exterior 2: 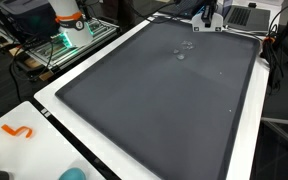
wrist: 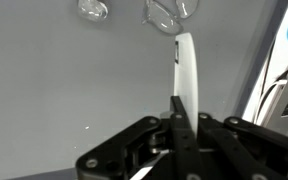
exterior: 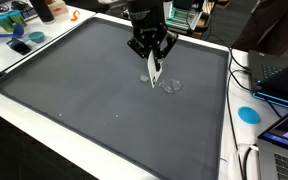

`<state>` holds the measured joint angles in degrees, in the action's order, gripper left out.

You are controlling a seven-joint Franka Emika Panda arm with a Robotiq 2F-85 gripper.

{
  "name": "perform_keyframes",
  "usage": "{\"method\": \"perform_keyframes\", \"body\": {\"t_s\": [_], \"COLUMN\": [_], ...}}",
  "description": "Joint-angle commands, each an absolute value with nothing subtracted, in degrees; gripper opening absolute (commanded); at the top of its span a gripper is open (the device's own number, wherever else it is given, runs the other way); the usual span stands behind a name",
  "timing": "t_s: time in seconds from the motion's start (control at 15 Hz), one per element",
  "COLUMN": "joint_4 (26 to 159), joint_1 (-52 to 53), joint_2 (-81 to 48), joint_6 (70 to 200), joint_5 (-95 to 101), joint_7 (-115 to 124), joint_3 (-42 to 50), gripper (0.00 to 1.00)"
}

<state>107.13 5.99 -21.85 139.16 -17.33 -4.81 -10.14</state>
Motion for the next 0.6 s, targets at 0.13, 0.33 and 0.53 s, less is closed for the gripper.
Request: {"method": "perform_keyframes", "body": {"t_s": [0.13, 0.33, 0.53], "joint_4": [116.49, 118.62, 120.66], "joint_1": [2.34, 1.96, 1.90], "joint_2": [-14.63, -12.37, -10.30], "joint_6": [141.20, 141.11, 141.13], "joint_5": [-24.79, -26.72, -28.03], "joint_7": [-14.08, -17.69, -21.24], "joint_3": [-12.66, -12.57, -12.40], "gripper": [0.01, 0.01, 0.01]}}
